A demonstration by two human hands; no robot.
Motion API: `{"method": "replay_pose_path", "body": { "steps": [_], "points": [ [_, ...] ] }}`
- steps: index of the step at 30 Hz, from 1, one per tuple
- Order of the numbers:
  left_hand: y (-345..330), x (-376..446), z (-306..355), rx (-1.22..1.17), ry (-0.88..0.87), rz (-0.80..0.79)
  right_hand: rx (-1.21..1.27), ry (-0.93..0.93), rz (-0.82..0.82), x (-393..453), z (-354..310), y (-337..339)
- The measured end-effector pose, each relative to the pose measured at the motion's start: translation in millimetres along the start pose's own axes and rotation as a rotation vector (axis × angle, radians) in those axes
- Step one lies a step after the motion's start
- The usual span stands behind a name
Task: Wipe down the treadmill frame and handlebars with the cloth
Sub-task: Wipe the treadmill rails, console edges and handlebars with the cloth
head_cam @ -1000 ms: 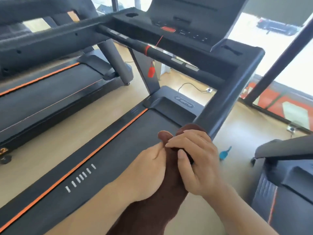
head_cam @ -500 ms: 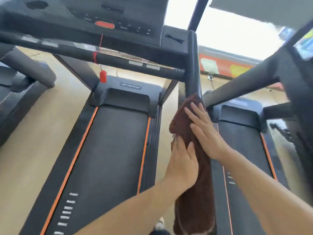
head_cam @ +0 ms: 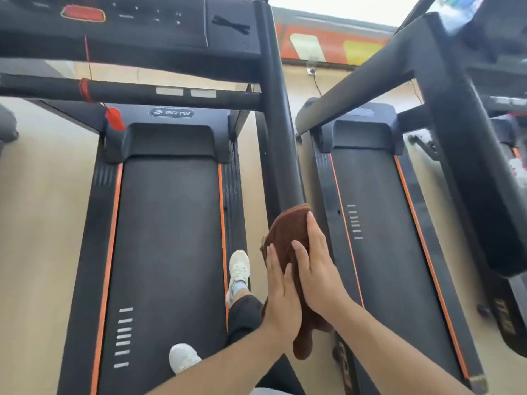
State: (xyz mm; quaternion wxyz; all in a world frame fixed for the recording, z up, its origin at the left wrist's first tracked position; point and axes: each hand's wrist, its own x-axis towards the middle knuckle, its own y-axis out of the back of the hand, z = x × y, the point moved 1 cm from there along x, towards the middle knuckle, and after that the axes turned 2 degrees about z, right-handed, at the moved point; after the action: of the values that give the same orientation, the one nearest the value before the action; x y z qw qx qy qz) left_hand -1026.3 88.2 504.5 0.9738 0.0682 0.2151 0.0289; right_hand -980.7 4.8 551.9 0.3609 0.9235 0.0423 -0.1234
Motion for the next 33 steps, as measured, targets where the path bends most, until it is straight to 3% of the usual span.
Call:
{"method": "replay_pose_path", "body": {
  "steps": [4,8,11,15,18,20,22,25,28,33],
  "points": [
    [5.4,17.4,12.2,-0.047,0.05,-0.031,-0.01,0.003,0.0,16.8,-6.1,2.0],
    [14.0,42.3,40.8,-0.286,0.125,-0.026,0.036,-0.014,-0.01,51.6,-13.8,6.9],
    [35.5,66.6,68.2,-0.113,0.09,-0.052,0.203,-0.152,0.009,77.1,-19.8,10.7],
    [82.2,94.5,86.7,-0.06,0.219,-0.117,0.502,-0.373,-0.063,88.0,-24.6,17.2],
    [103.3,96.9,79.2,0.075,0.231,-0.249,0.409,-0.351,0.114,80.1,-27.2,24.1],
    [110.8,90.6,75.6,0.093,0.216,-0.325,0.492,-0.335,0.166,73.6,-31.4,35.4],
    [118.8,82.0,76.5,0.139,0.15,-0.365,0.58,-0.318,0.041,65.3,-41.5,51.1],
    [132.0,75.7,83.0,0.229,0.052,-0.396,0.513,-0.306,-0.146,54.0,-59.4,75.9],
    [148.3,78.5,106.7,0.303,-0.041,-0.3,0.576,-0.188,-0.051,56.0,-90.2,97.9],
    [171.2,79.0,188.3,0.358,-0.404,0.084,0.692,0.12,0.225,63.6,-154.7,131.5]
  ]
}}
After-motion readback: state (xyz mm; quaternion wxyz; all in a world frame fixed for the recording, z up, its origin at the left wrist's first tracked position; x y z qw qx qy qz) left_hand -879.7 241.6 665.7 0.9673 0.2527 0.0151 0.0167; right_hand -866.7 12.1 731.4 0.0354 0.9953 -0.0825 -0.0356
